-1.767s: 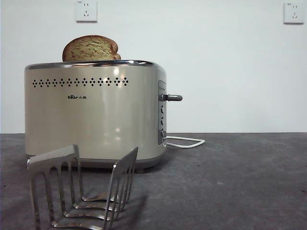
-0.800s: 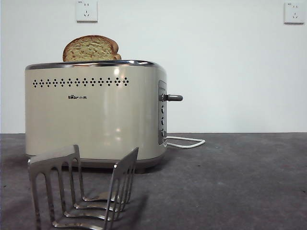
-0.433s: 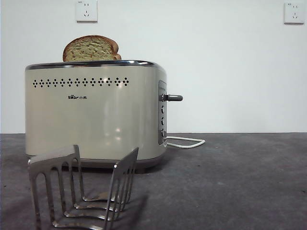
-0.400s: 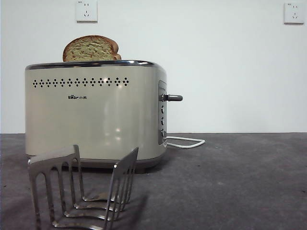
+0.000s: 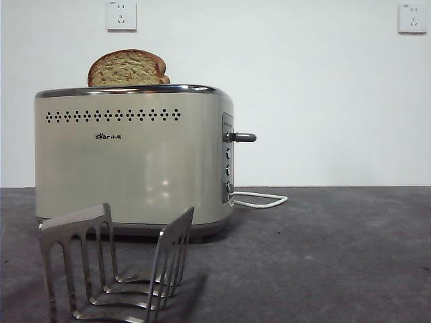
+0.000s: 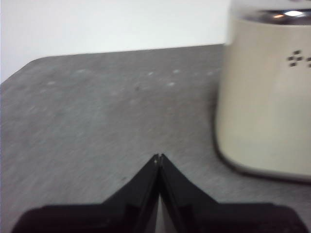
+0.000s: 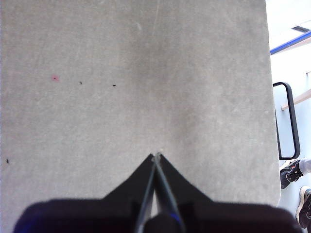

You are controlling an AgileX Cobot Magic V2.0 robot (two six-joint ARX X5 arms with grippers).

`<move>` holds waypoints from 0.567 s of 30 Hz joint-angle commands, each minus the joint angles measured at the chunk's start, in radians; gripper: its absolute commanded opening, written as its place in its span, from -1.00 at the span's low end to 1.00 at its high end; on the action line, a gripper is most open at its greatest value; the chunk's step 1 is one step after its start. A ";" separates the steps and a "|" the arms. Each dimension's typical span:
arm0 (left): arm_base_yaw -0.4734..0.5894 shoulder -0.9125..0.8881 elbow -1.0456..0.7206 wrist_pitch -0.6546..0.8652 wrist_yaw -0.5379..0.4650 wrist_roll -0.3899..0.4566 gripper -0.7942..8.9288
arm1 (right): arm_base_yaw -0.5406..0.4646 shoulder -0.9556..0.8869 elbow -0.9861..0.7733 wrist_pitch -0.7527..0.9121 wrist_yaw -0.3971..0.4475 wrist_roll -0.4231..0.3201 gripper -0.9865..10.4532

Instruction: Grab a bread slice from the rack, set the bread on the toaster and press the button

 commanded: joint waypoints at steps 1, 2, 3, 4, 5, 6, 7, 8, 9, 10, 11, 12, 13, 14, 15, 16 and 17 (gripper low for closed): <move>-0.001 -0.038 -0.009 -0.008 0.039 0.013 -0.84 | 0.000 0.002 0.000 0.006 0.004 0.000 -0.83; -0.001 -0.047 -0.010 -0.021 0.038 0.013 -0.84 | 0.000 0.002 0.000 0.006 0.004 0.000 -0.83; -0.001 -0.054 -0.010 -0.036 0.038 0.013 -0.84 | 0.000 0.002 0.000 0.006 0.004 0.000 -0.83; -0.001 -0.063 -0.010 -0.056 0.038 0.013 -0.84 | 0.000 0.002 0.000 0.006 0.004 0.000 -0.83; -0.001 -0.073 -0.010 -0.078 0.038 0.012 -0.84 | 0.000 0.002 0.000 0.005 0.004 0.000 -0.83; -0.001 -0.082 -0.010 -0.098 0.038 0.012 -0.84 | 0.000 0.002 0.000 0.005 0.004 0.000 -0.83; -0.001 -0.096 -0.010 -0.122 0.038 0.012 -0.84 | 0.000 0.002 0.000 0.005 0.004 0.000 -0.83; -0.001 -0.112 -0.010 -0.147 0.038 0.012 -0.84 | 0.000 0.002 0.000 0.005 0.004 0.000 -0.83; -0.001 -0.126 -0.010 -0.168 0.038 0.012 -0.84 | 0.000 0.002 0.000 0.005 0.004 0.000 -0.83; 0.000 -0.144 -0.010 -0.192 0.038 0.012 -0.84 | 0.000 0.002 0.000 0.006 0.004 0.000 -0.83; 0.000 -0.162 -0.010 -0.201 0.038 0.013 -0.84 | 0.000 0.002 0.000 0.006 0.004 0.000 -0.83; 0.002 -0.175 -0.010 -0.200 0.034 0.015 -0.84 | 0.000 0.002 0.000 0.006 0.004 0.000 -0.83; 0.004 -0.193 -0.010 -0.201 0.030 0.017 -0.84 | 0.000 0.002 0.000 0.005 0.004 0.000 -0.83; 0.006 -0.198 -0.010 -0.196 0.029 0.017 -0.84 | 0.000 0.002 0.000 0.005 0.004 0.000 -0.83; 0.009 -0.198 -0.010 -0.199 0.024 0.016 -0.84 | 0.000 0.002 0.000 0.005 0.004 0.000 -0.83; 0.012 -0.198 -0.010 -0.200 0.024 0.017 -0.84 | 0.000 0.002 0.000 0.005 0.004 0.000 -0.83; 0.014 -0.198 -0.010 -0.200 0.023 0.017 -0.84 | 0.000 0.002 0.000 0.005 0.004 0.000 -0.83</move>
